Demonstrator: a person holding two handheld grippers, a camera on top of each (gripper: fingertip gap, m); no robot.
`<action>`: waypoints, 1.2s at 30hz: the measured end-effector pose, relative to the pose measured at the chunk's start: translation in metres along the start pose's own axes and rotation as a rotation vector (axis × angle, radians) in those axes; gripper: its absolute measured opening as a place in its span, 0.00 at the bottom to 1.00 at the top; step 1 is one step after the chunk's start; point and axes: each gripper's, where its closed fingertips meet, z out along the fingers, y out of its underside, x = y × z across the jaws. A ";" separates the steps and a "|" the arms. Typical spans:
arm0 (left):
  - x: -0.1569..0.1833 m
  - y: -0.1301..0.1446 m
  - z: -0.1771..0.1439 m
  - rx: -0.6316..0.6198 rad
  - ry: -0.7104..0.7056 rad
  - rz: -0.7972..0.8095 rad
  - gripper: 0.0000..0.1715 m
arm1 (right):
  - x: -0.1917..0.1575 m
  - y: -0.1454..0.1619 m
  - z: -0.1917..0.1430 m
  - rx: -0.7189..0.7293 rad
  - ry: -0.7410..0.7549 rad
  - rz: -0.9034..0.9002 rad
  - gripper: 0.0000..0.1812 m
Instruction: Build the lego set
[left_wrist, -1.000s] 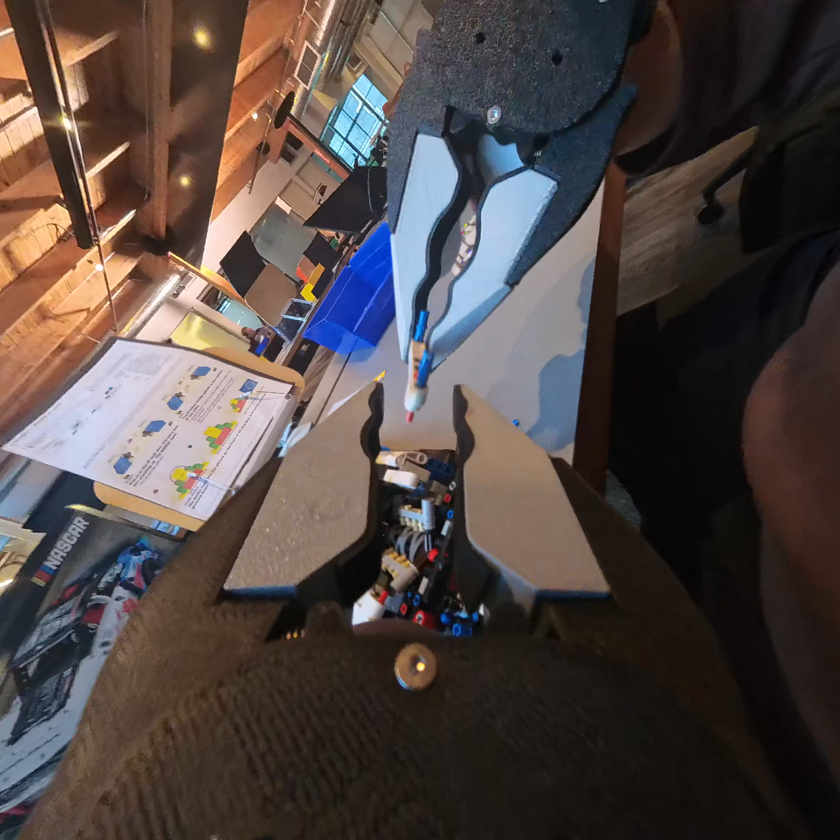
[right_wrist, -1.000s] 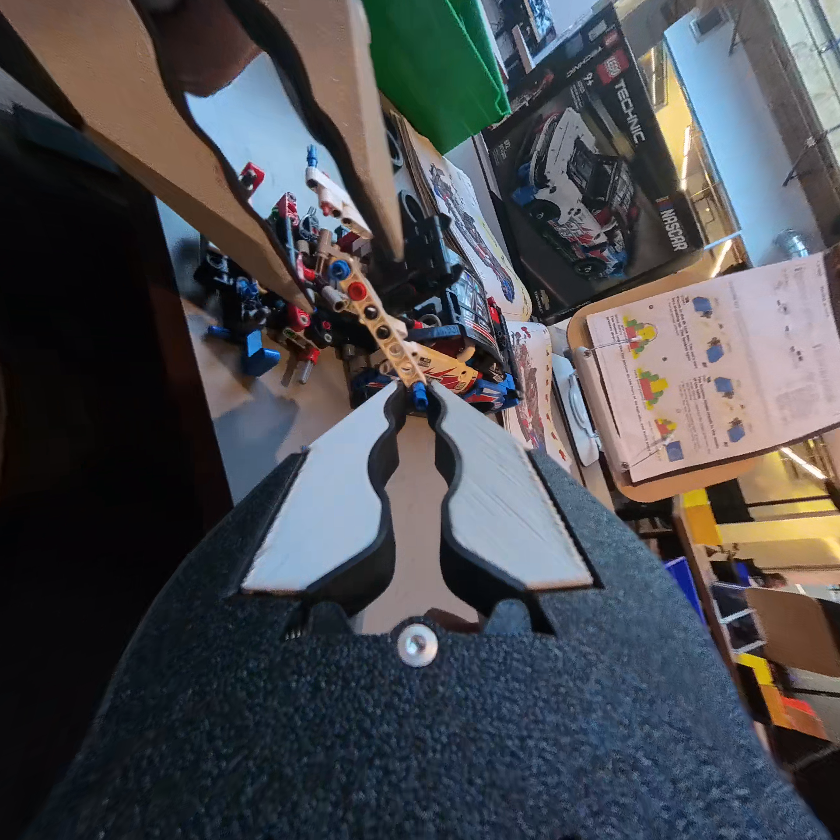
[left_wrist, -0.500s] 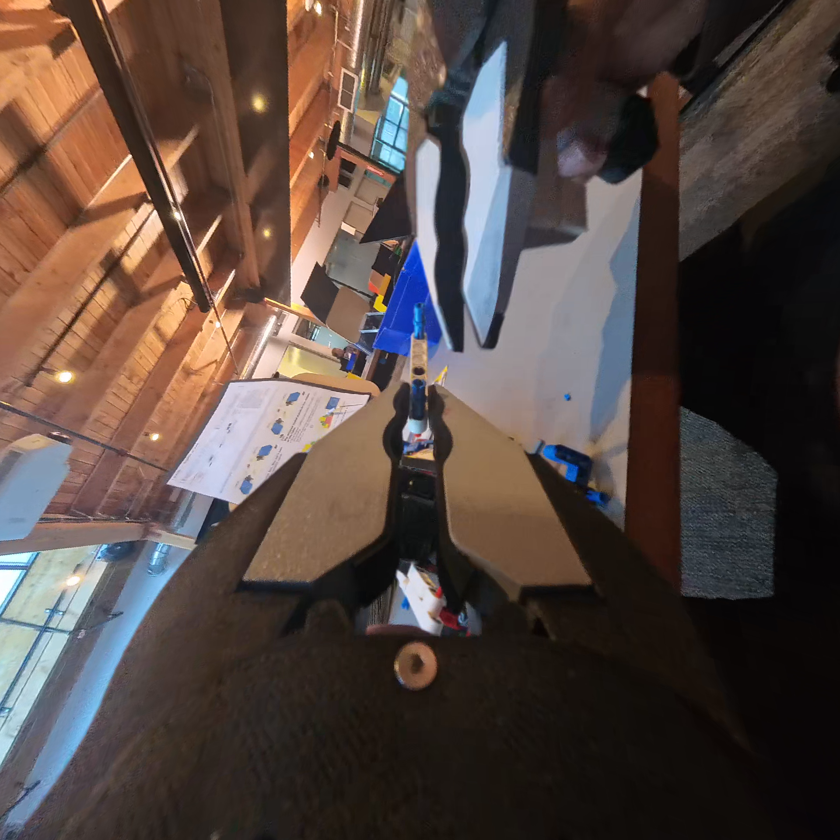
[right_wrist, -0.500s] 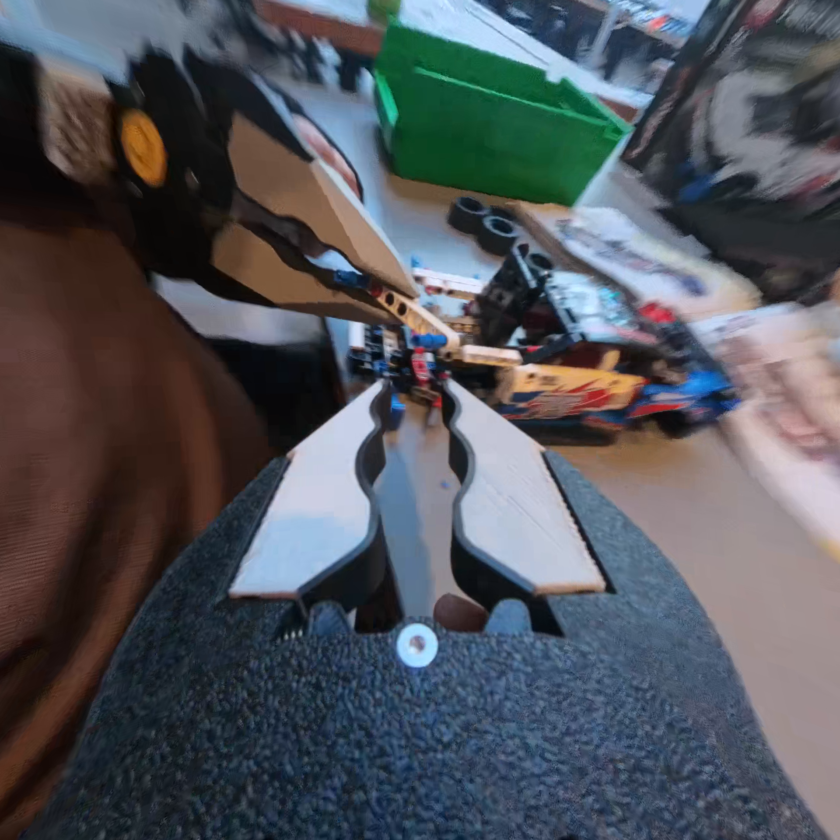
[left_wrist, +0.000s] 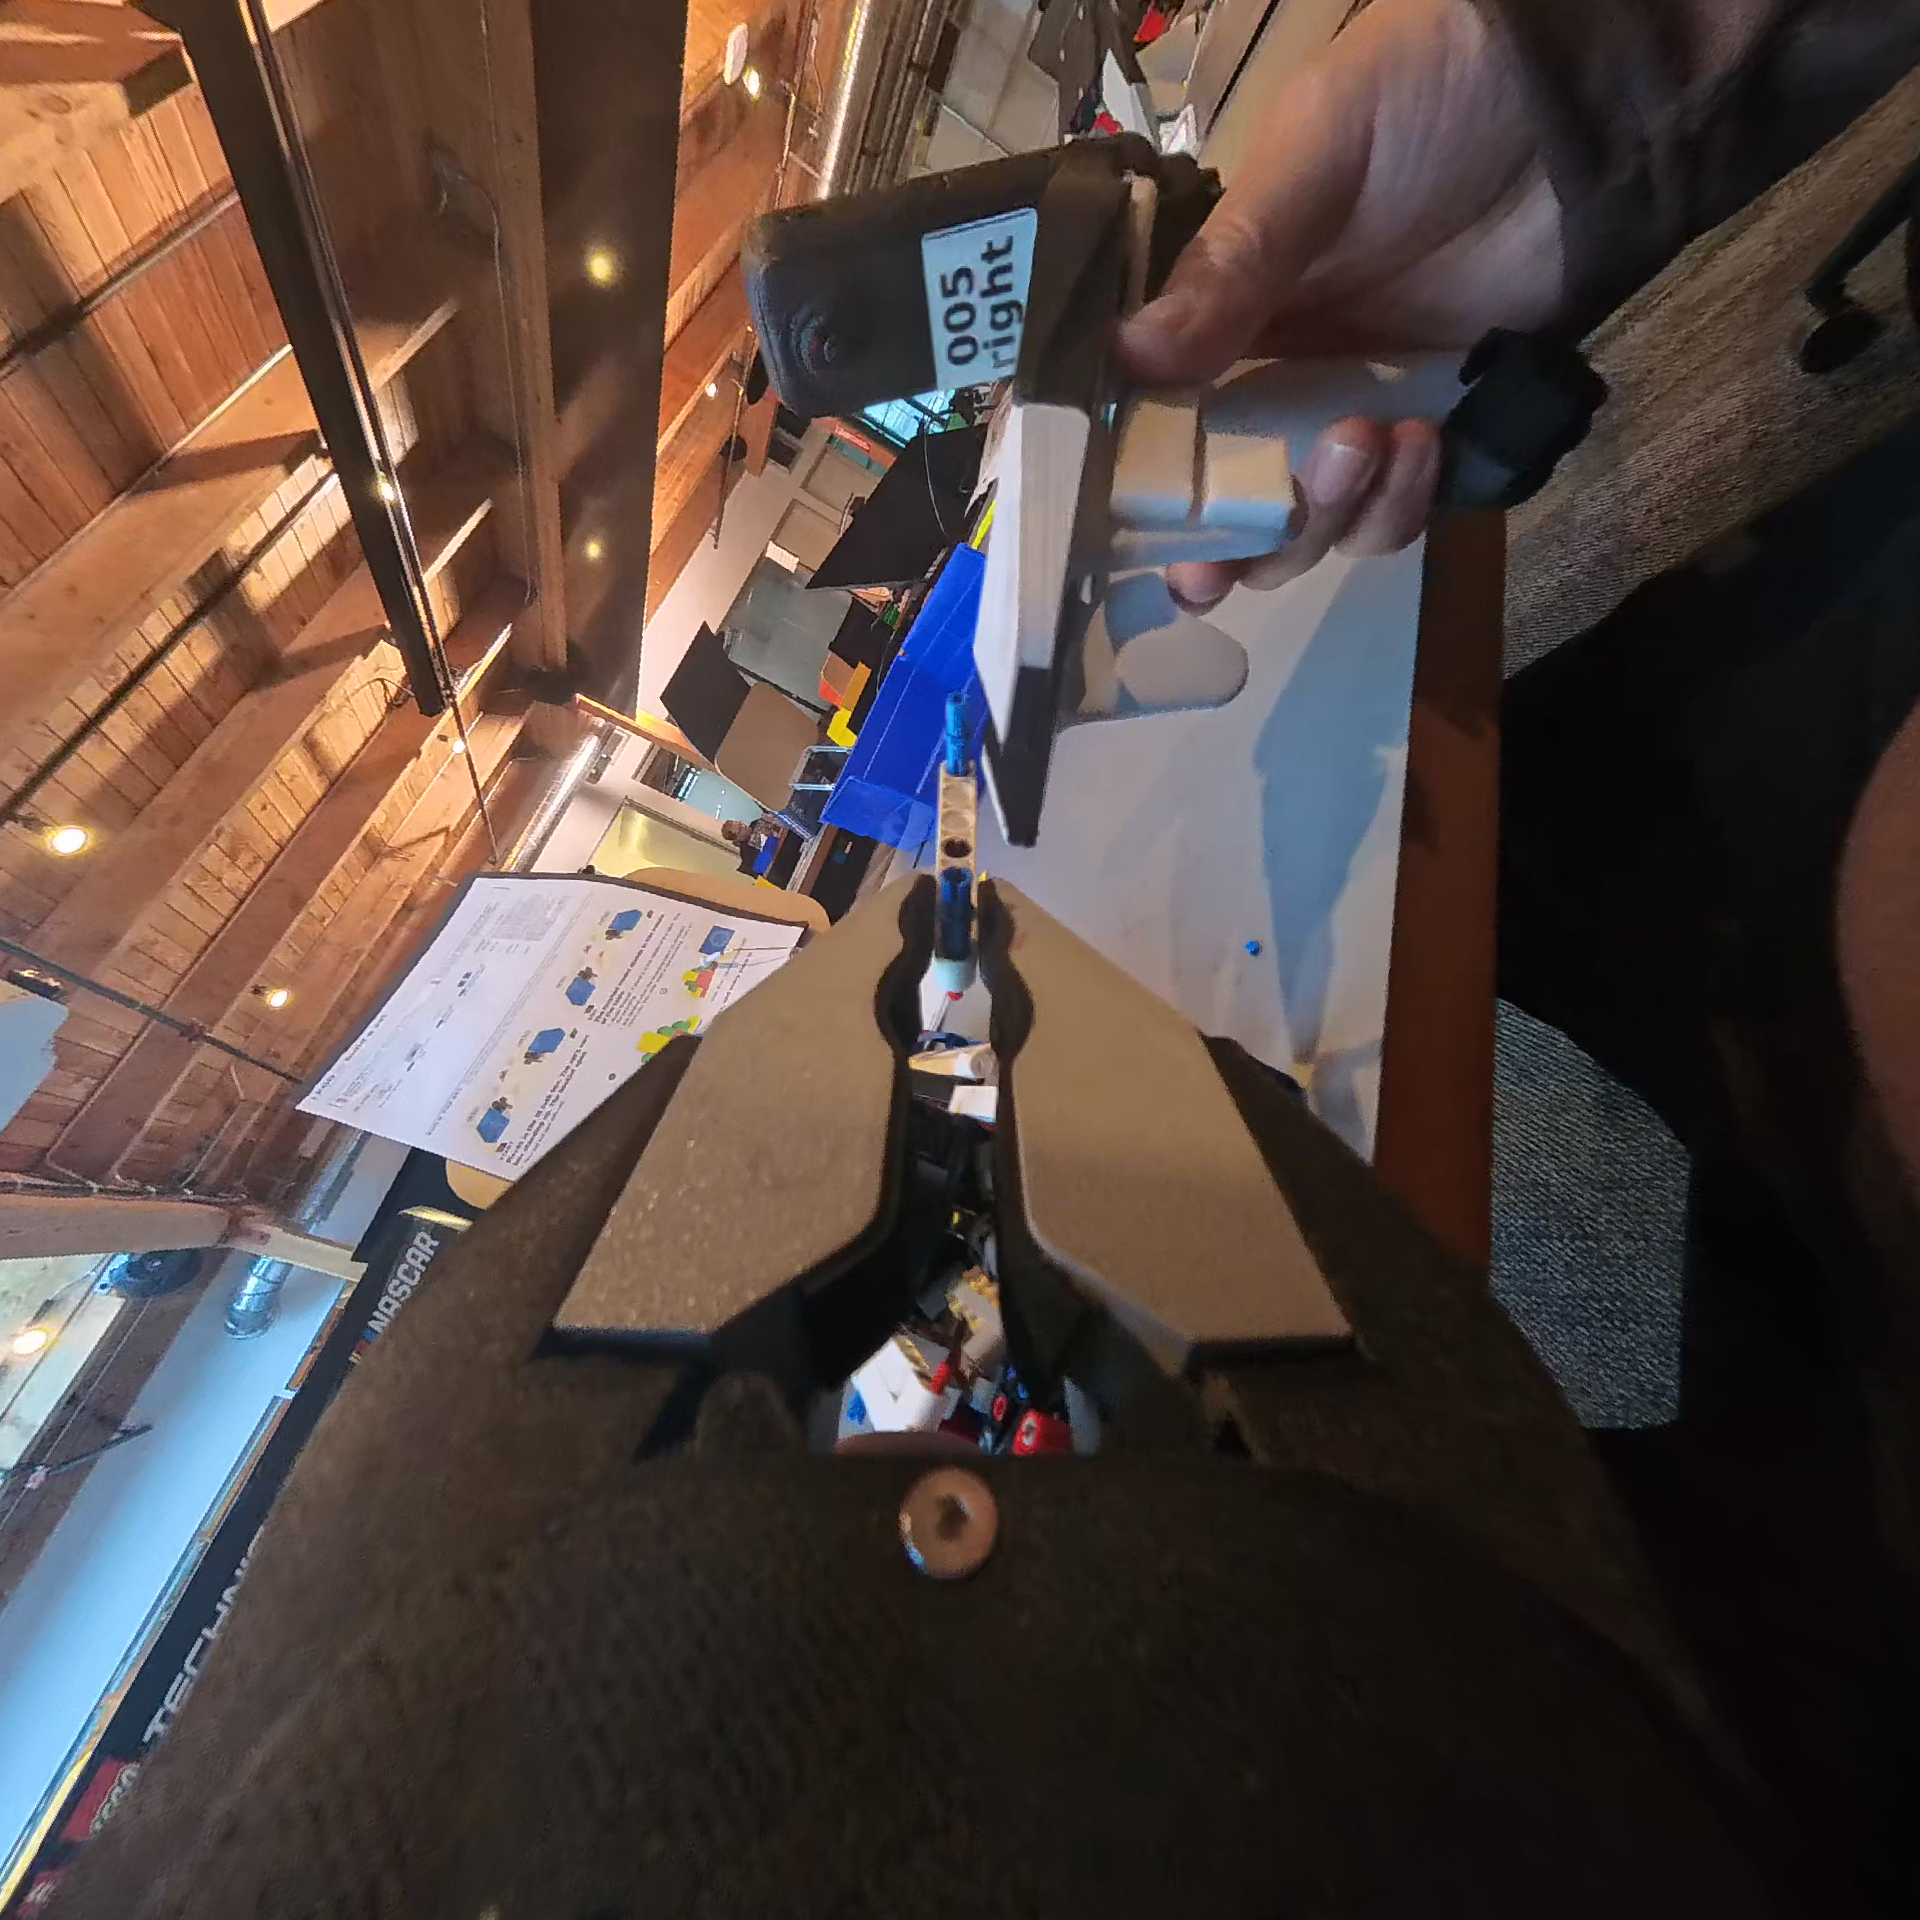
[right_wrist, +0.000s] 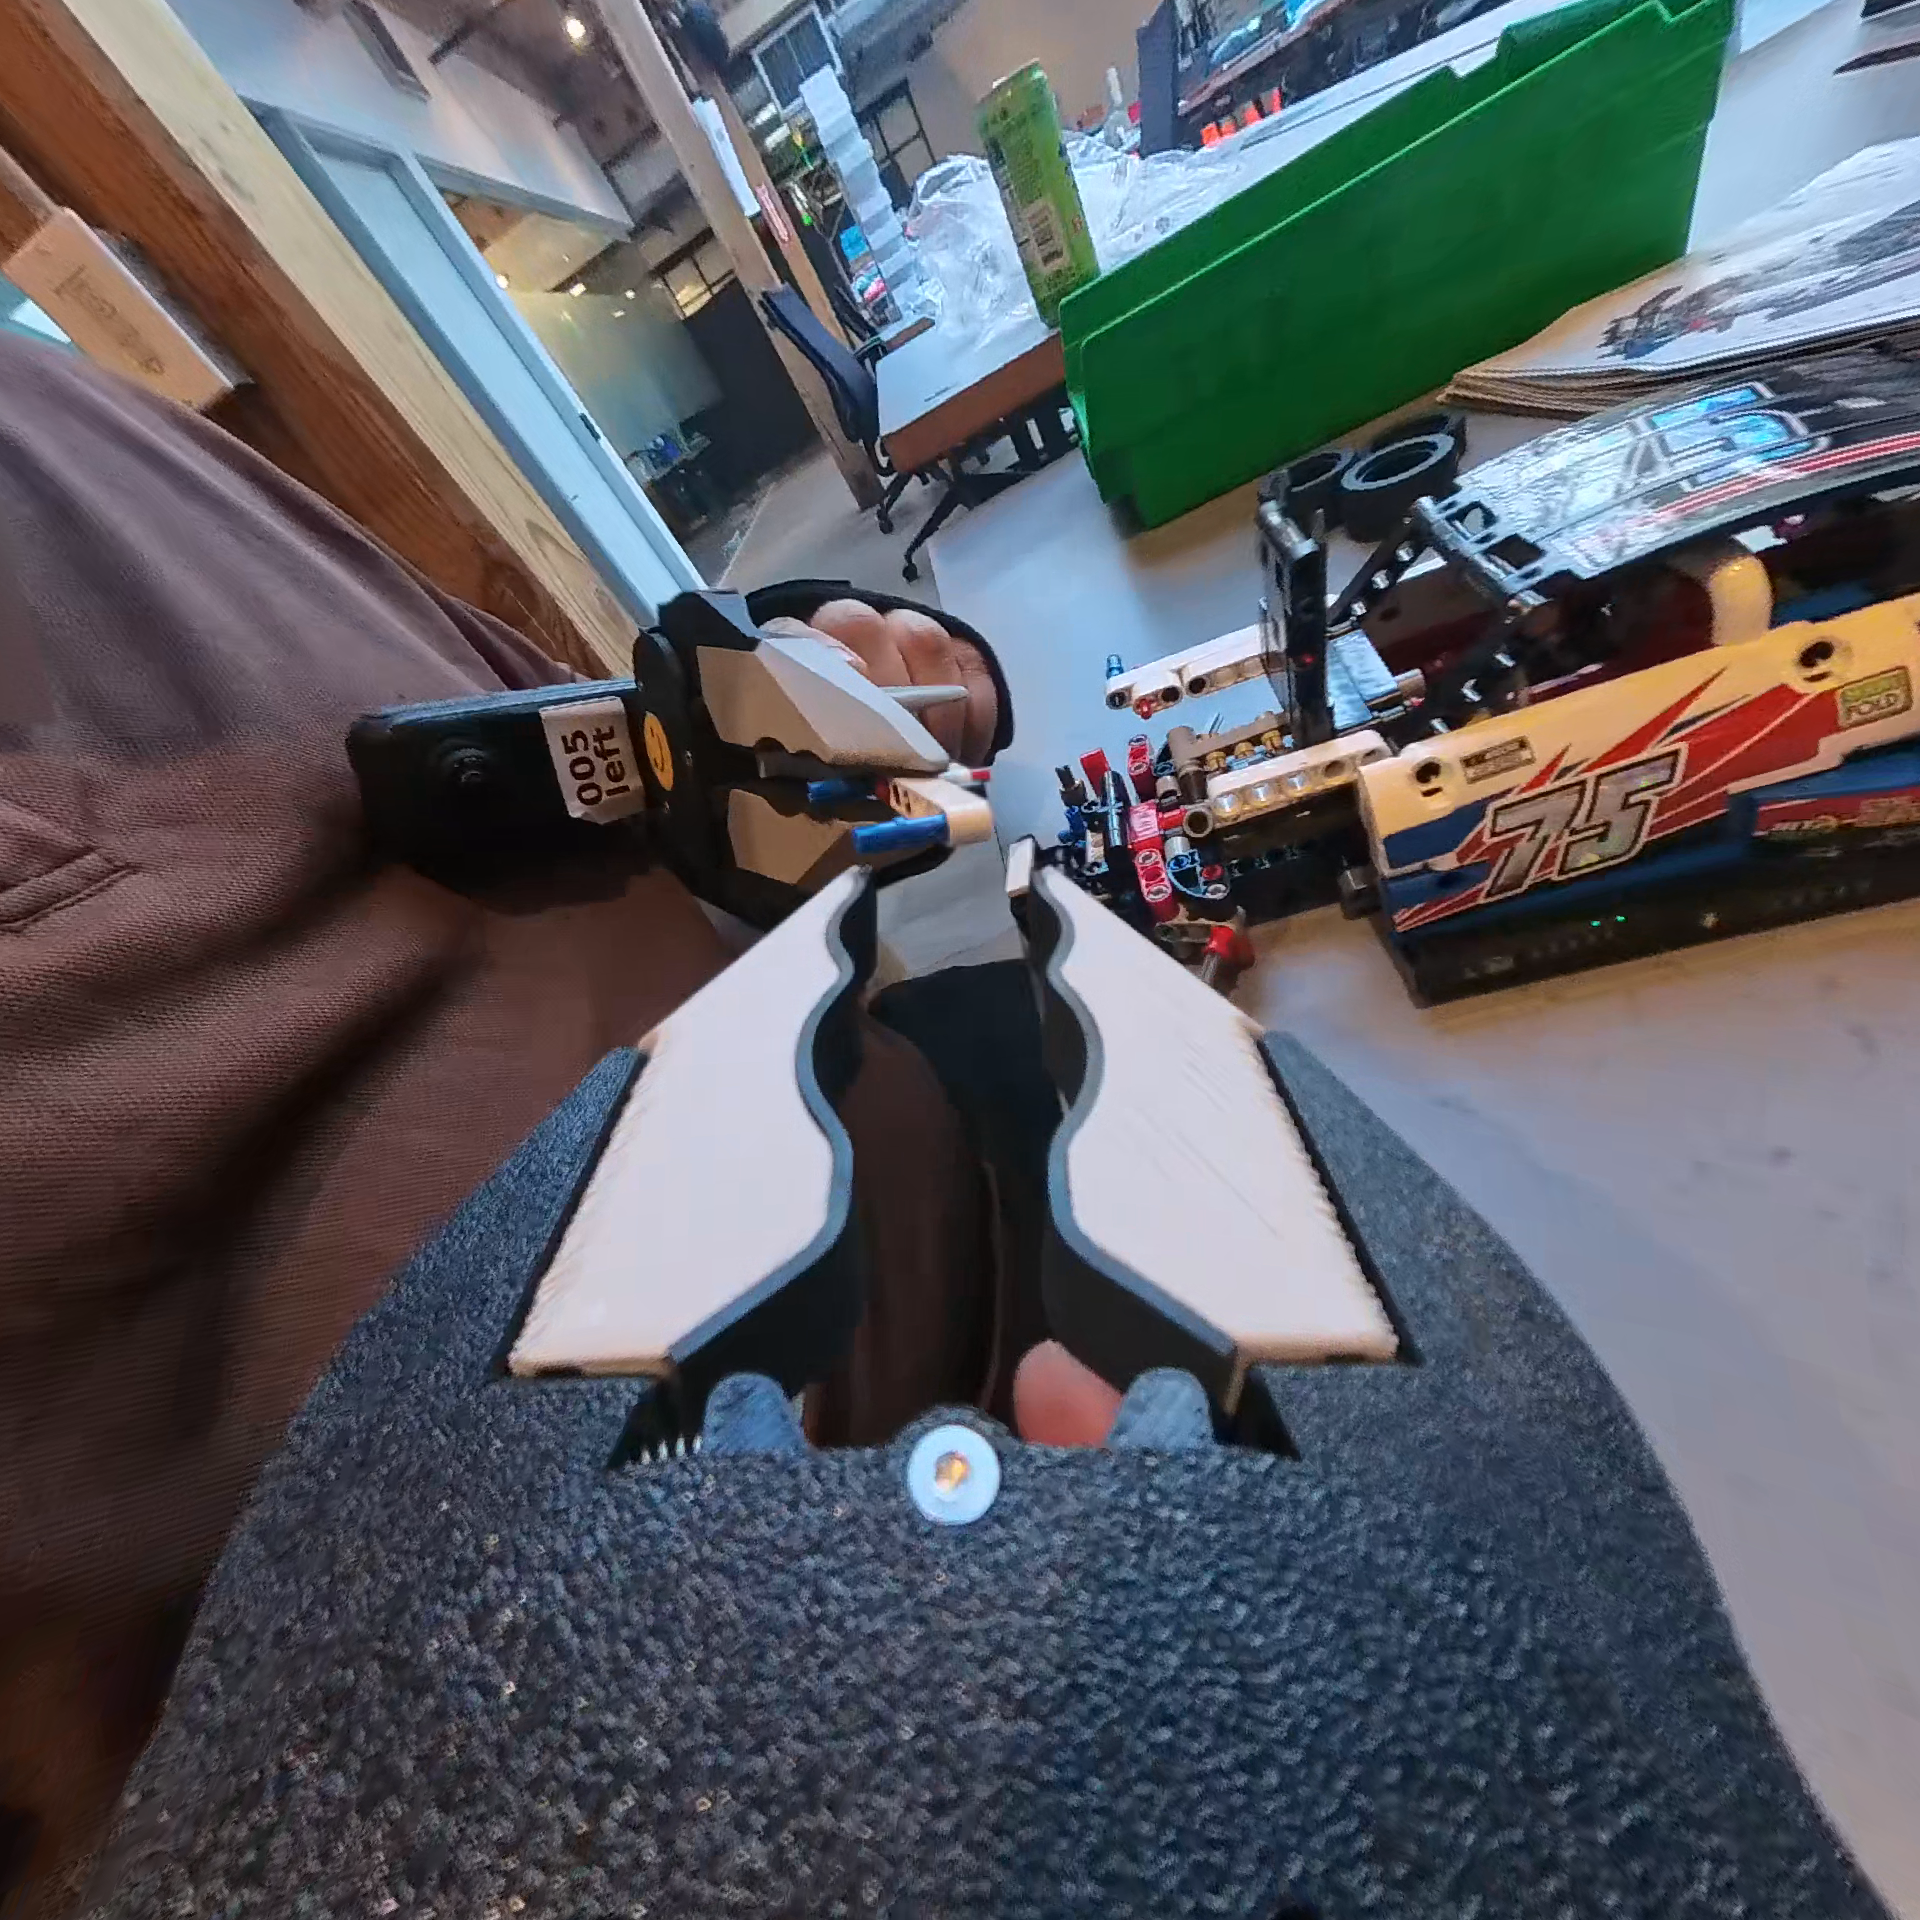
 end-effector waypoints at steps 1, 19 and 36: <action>0.001 0.000 0.000 0.001 0.003 0.001 0.03 | 0.001 0.001 0.000 -0.005 0.012 -0.011 0.16; 0.004 0.009 0.001 -0.020 0.010 -0.022 0.03 | 0.004 0.000 -0.012 -0.001 0.037 -0.077 0.10; 0.007 0.023 0.004 -0.054 0.025 -0.019 0.03 | 0.018 0.004 -0.008 -0.008 0.050 -0.062 0.11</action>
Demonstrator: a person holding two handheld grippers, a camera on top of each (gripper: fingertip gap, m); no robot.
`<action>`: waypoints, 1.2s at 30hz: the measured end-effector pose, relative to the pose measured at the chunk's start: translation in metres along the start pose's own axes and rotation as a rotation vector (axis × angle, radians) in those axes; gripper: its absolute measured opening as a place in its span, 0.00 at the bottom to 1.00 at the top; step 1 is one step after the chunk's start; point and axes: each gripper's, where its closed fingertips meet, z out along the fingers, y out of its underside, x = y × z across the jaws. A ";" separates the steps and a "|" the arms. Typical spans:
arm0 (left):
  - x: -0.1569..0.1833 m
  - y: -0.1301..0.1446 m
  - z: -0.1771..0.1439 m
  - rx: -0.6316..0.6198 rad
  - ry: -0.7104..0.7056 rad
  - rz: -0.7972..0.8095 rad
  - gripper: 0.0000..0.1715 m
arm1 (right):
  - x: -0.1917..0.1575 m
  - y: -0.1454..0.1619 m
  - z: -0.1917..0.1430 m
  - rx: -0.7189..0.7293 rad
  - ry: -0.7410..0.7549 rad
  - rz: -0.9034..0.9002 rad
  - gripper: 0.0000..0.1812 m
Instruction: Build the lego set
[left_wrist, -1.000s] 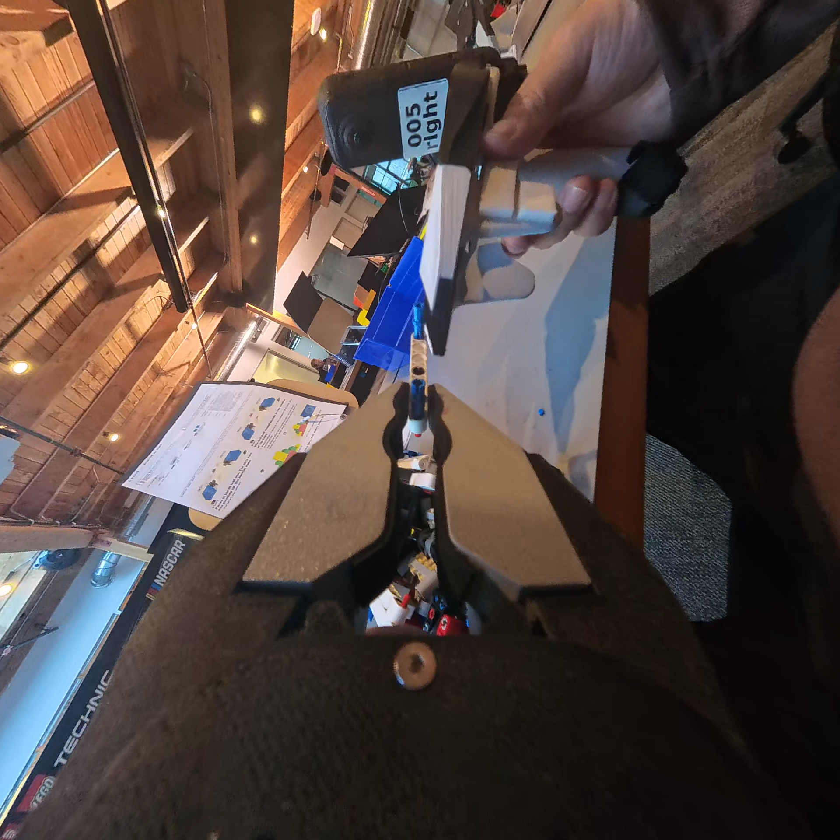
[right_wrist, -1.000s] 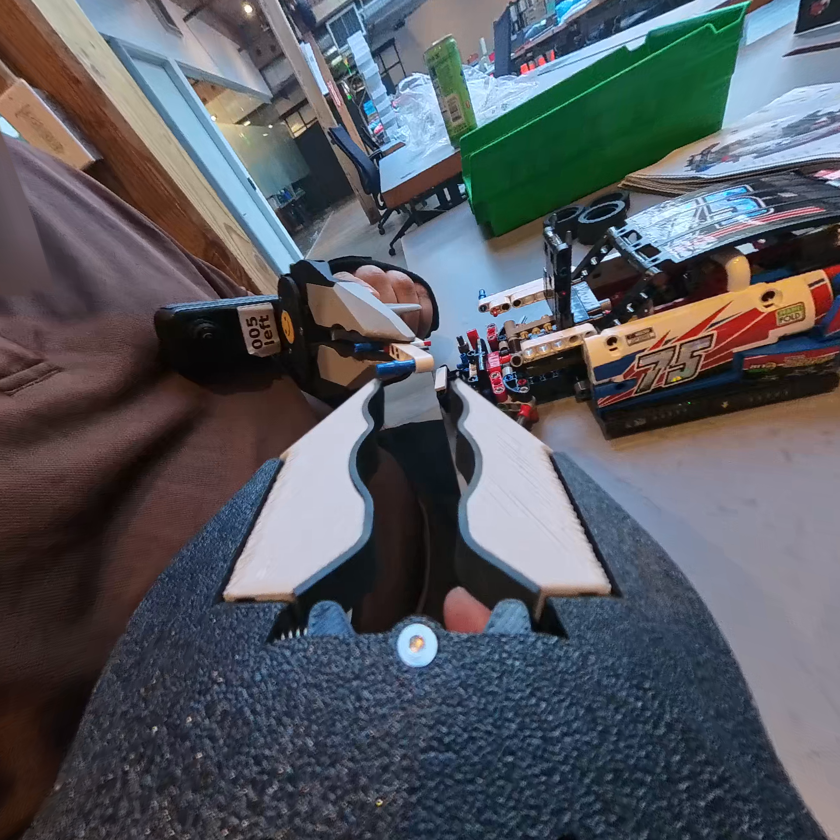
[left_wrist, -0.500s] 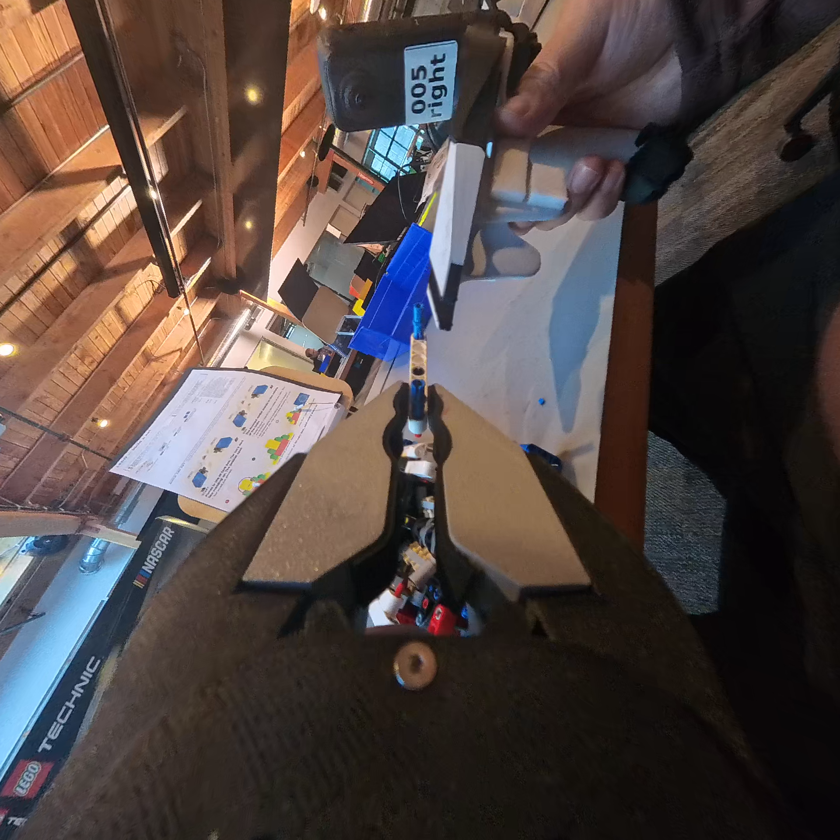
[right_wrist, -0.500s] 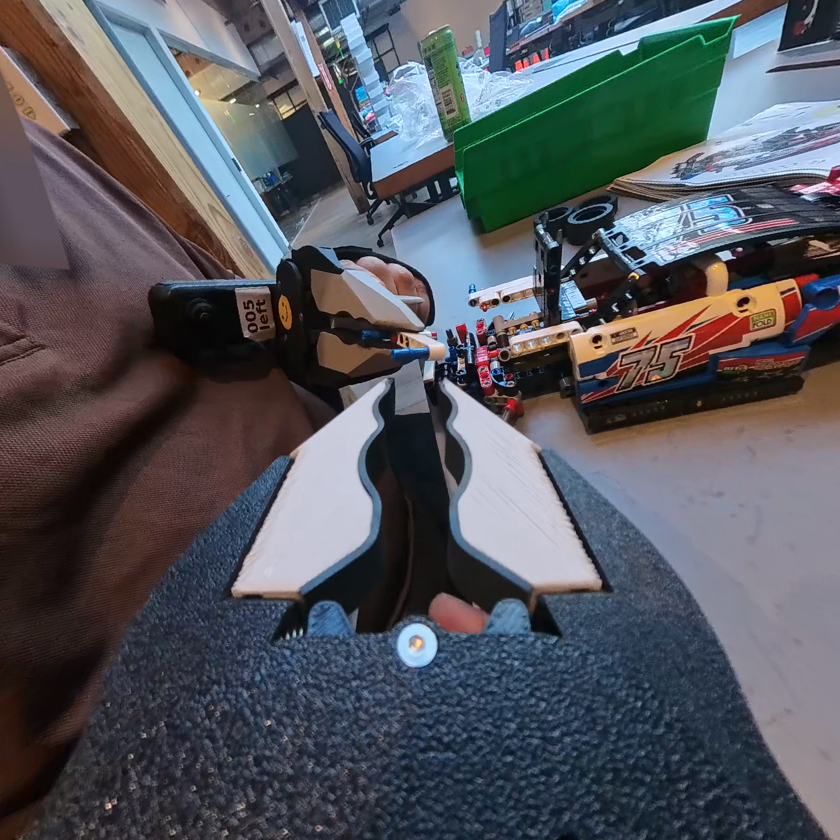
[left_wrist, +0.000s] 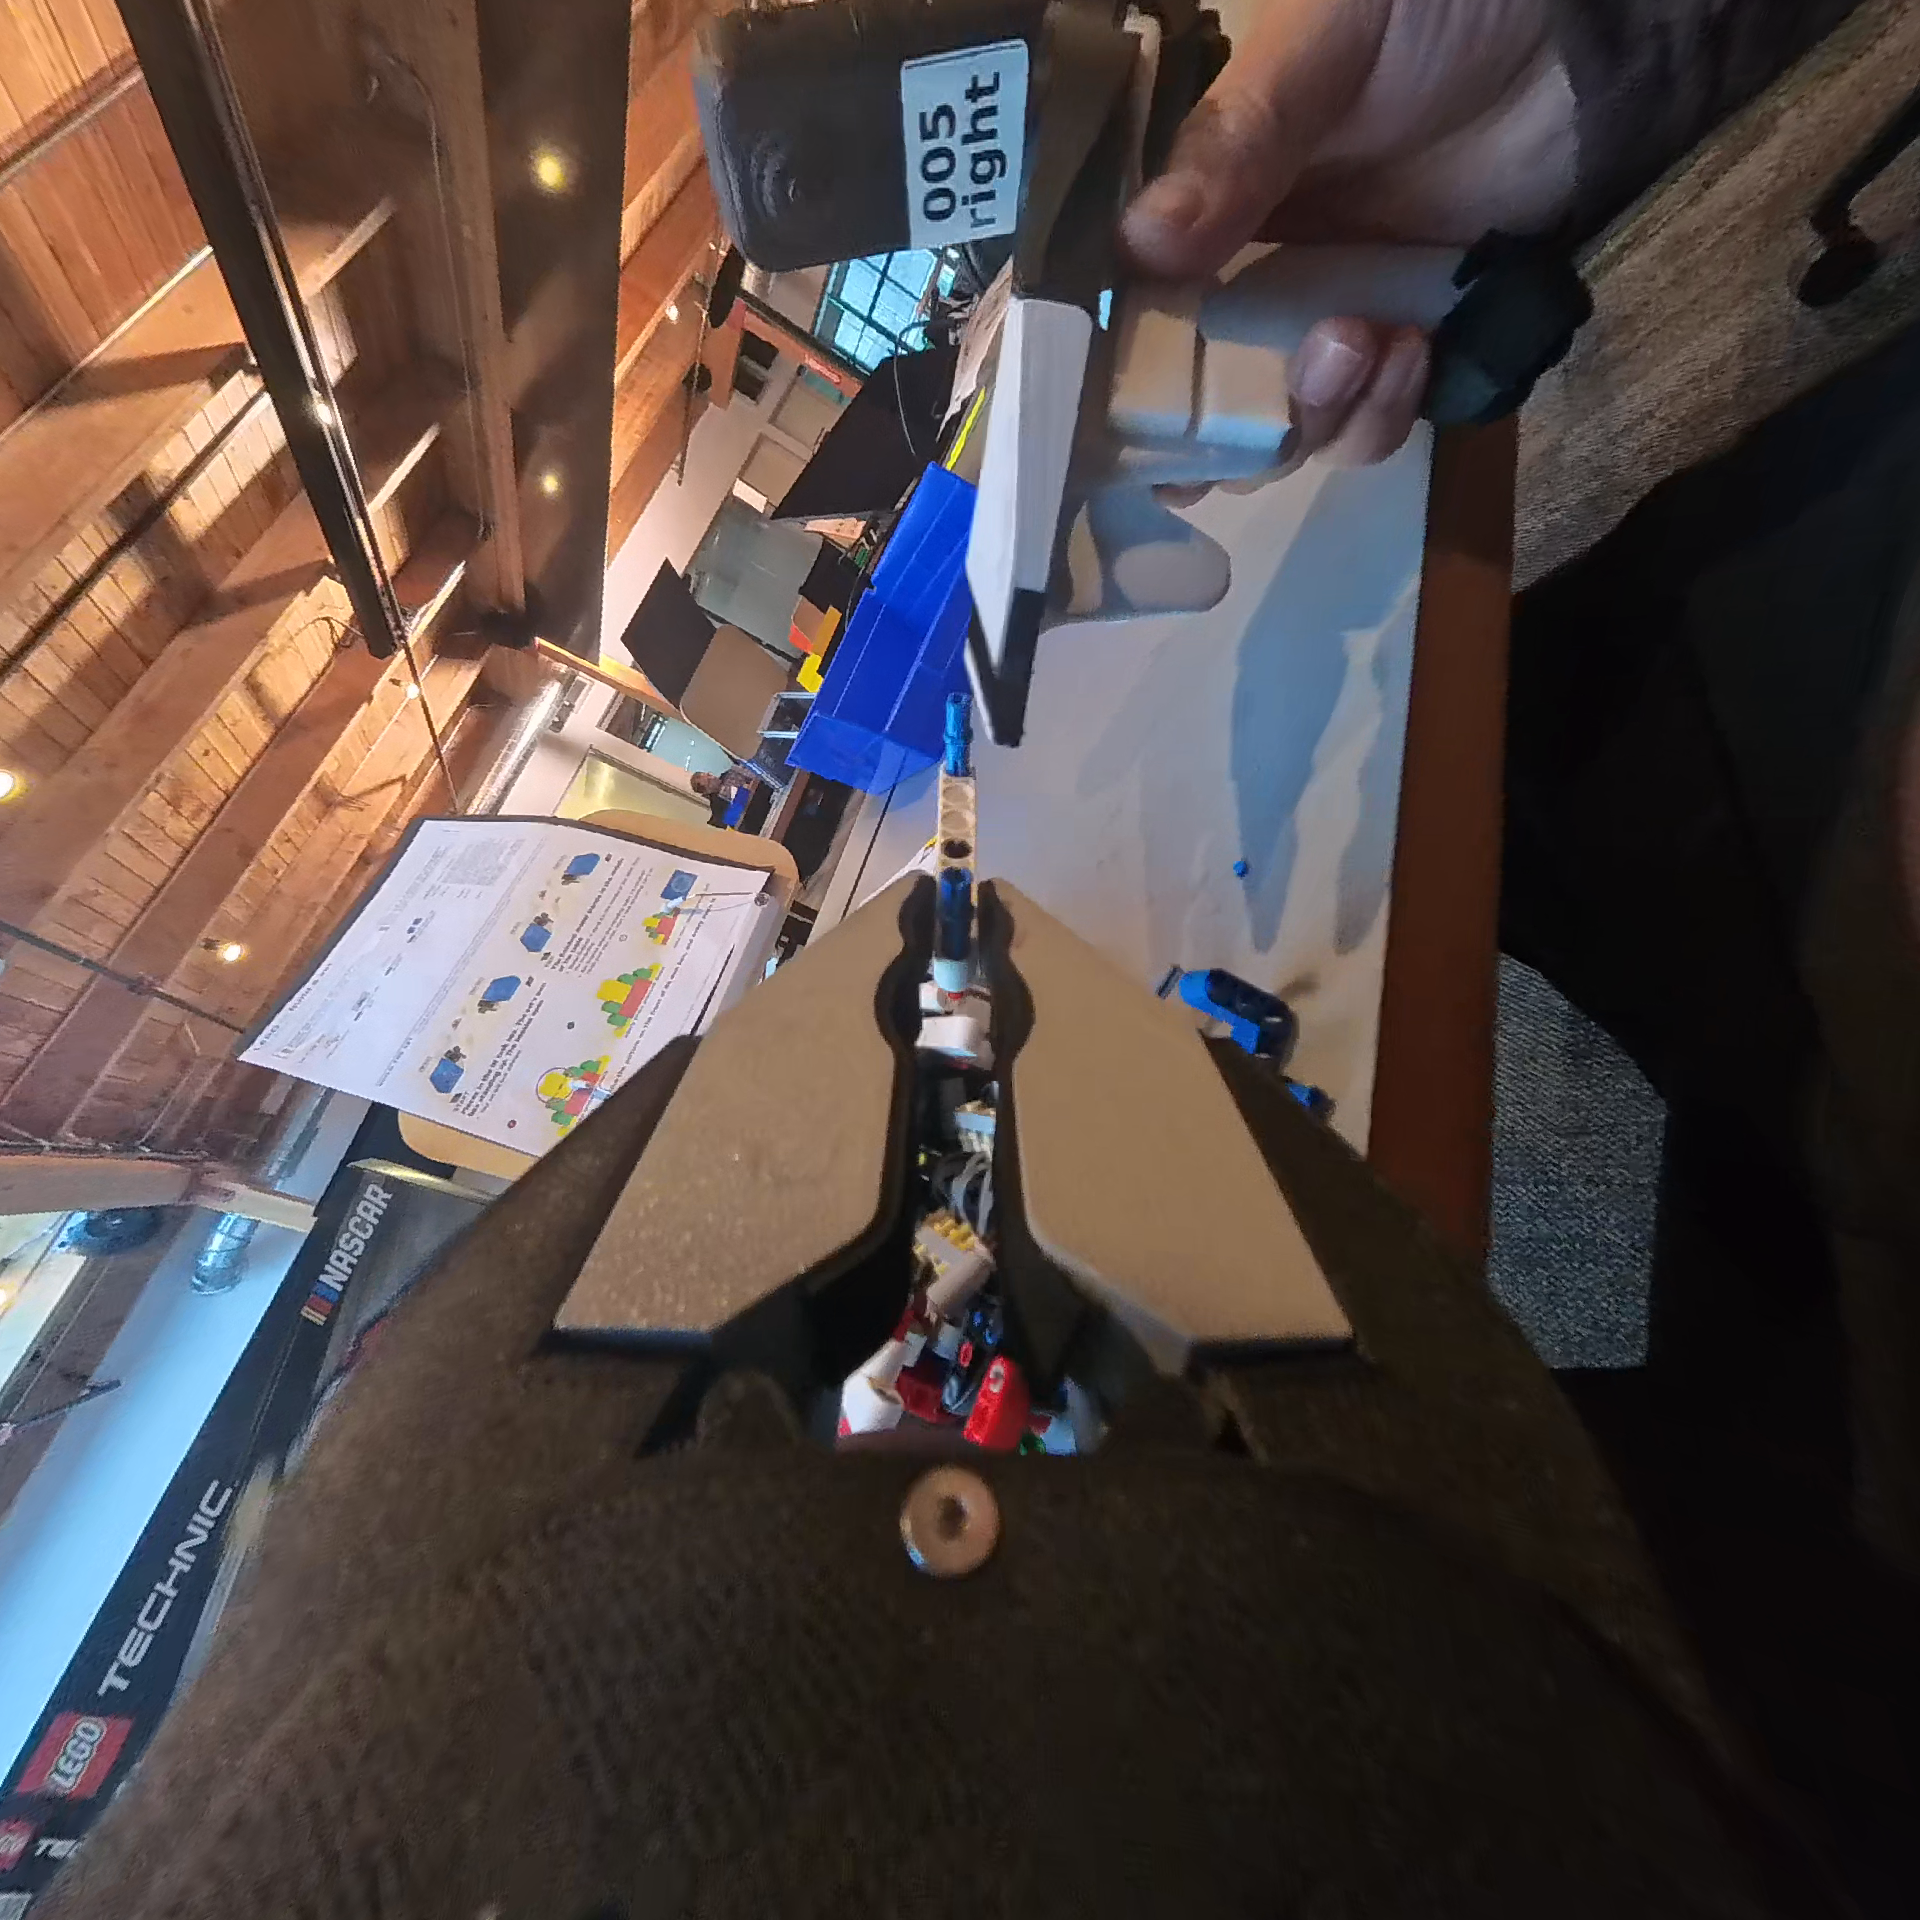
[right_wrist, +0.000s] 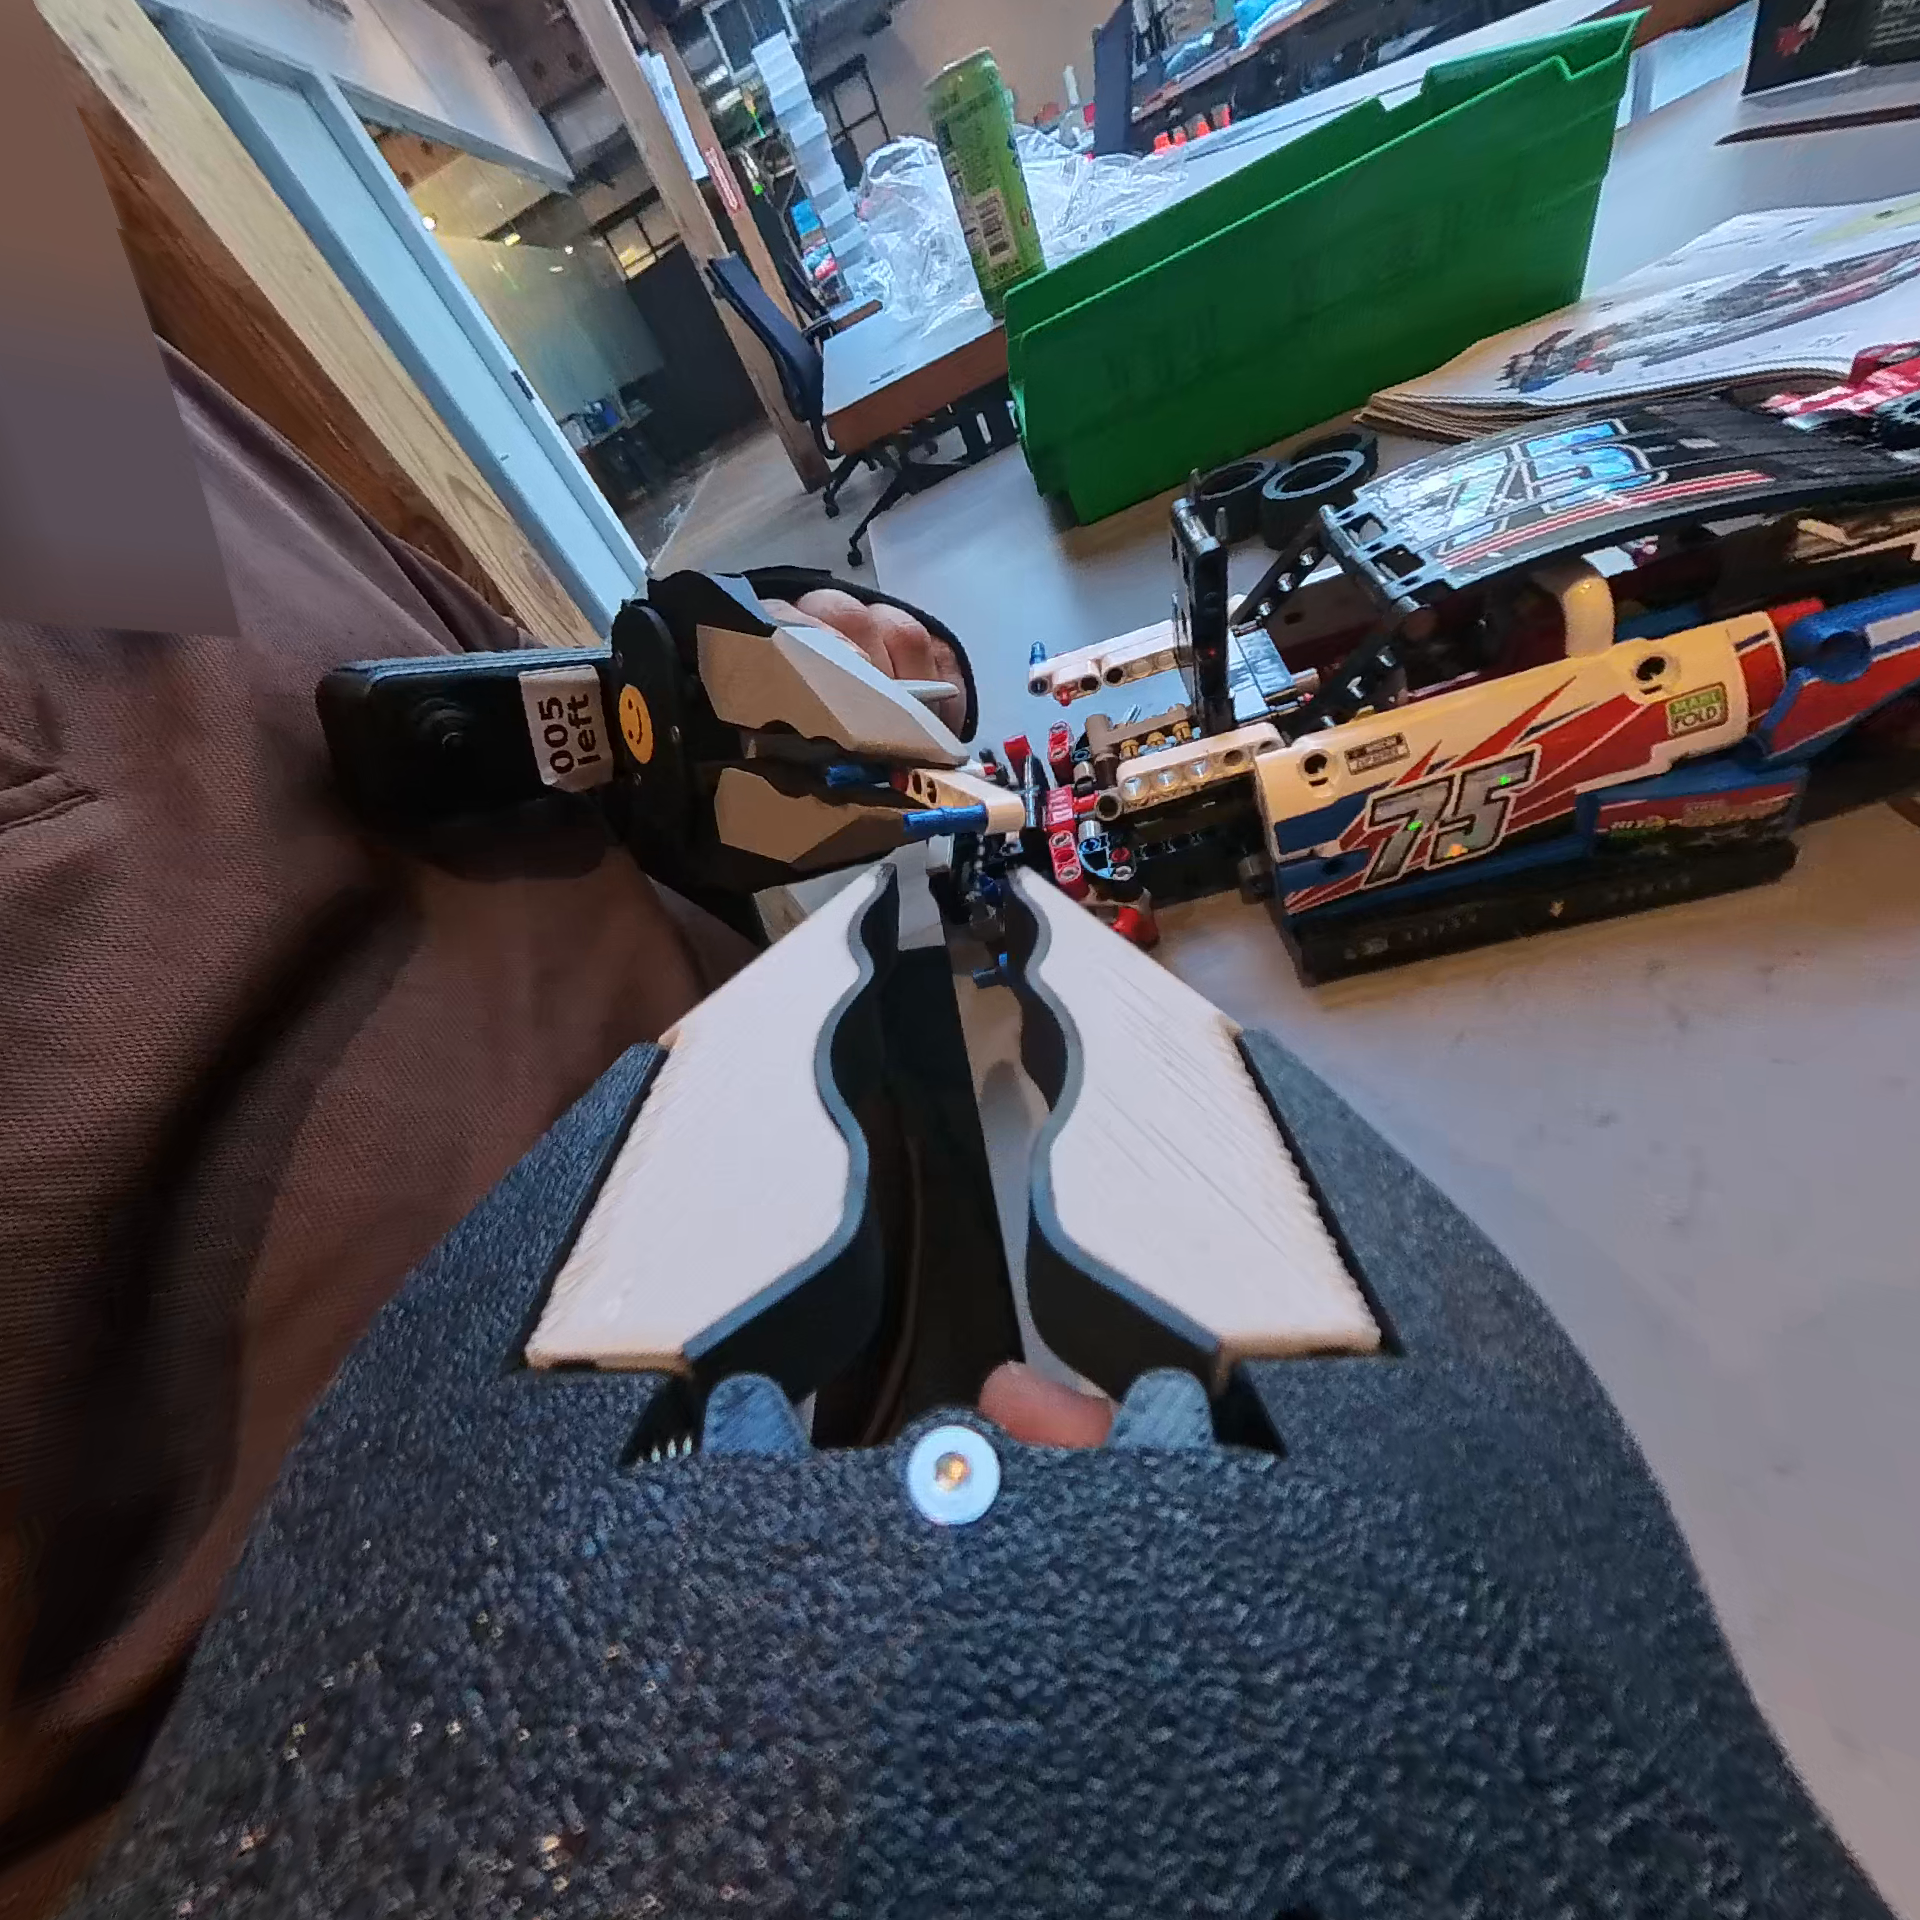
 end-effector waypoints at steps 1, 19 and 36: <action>-0.001 0.000 0.000 0.000 -0.002 -0.001 0.03 | -0.001 -0.002 0.000 0.008 -0.008 0.001 0.11; 0.004 -0.021 -0.006 0.095 0.040 -0.038 0.03 | -0.019 -0.006 0.003 0.035 -0.107 0.041 0.18; 0.039 -0.025 -0.013 0.122 0.260 -0.058 0.03 | -0.033 0.027 0.001 -0.168 -0.179 -0.043 0.14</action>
